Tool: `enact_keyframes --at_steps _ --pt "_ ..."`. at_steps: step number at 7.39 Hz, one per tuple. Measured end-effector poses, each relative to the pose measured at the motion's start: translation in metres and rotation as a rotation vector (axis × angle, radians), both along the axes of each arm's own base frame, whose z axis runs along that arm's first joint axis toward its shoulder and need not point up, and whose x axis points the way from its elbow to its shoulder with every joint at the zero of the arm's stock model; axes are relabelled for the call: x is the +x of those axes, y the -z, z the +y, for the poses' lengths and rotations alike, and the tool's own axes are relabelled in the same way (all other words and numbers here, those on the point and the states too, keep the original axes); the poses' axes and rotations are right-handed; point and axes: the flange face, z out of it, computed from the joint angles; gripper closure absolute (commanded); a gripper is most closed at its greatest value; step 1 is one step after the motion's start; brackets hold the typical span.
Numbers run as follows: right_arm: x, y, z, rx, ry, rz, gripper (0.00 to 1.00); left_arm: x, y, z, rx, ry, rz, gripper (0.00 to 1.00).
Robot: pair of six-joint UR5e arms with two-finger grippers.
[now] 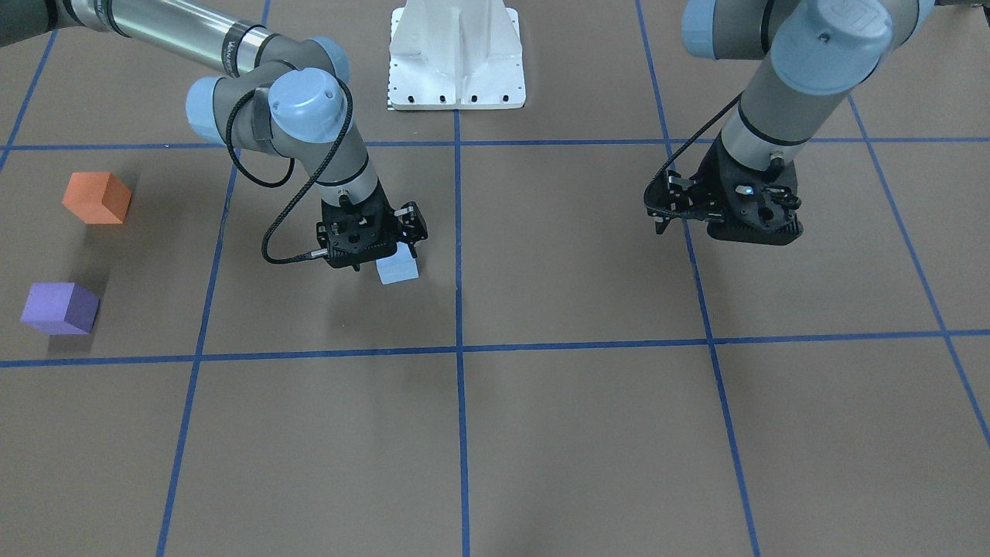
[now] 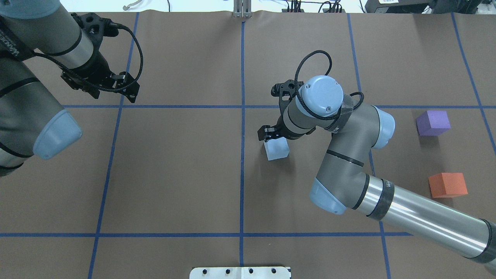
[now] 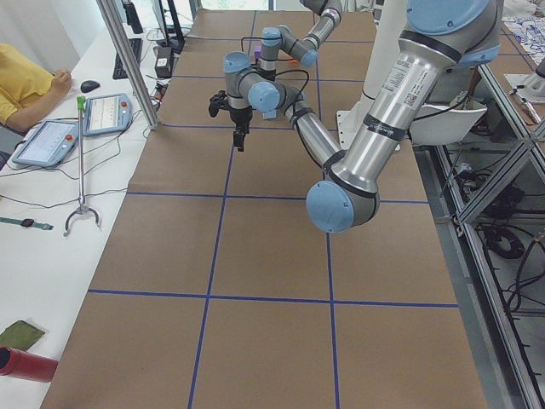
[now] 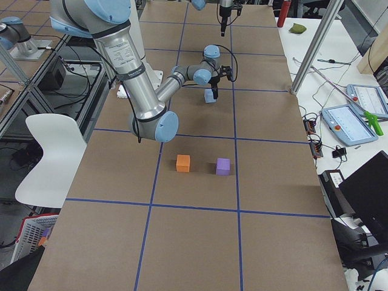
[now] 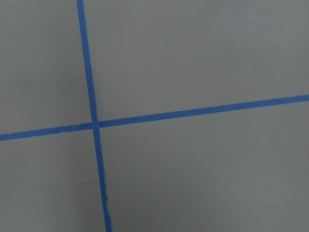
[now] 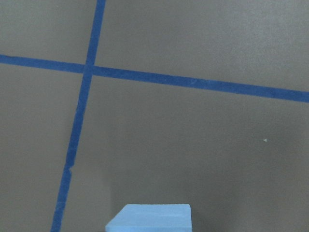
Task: Place blue block between orange and purple blocks
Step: 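Lower the right gripper onto the light blue cube while the left arm withdraws, then carry the light blue cube with the right gripper between the purple and orange cubes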
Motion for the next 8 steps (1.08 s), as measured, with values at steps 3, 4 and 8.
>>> enact_keyframes --at_steps 3,4,8 --pt "-0.024 -0.006 0.007 0.023 -0.001 0.036 0.68 0.0 0.0 0.0 -0.002 0.001 0.0 0.0" --pt "-0.028 -0.008 0.007 0.024 0.0 0.043 1.0 0.0 0.0 0.0 -0.002 0.002 0.0 0.0" --pt "0.013 -0.007 0.001 0.021 -0.013 0.012 1.0 -0.001 0.0 0.0 -0.001 0.004 0.001 0.0"
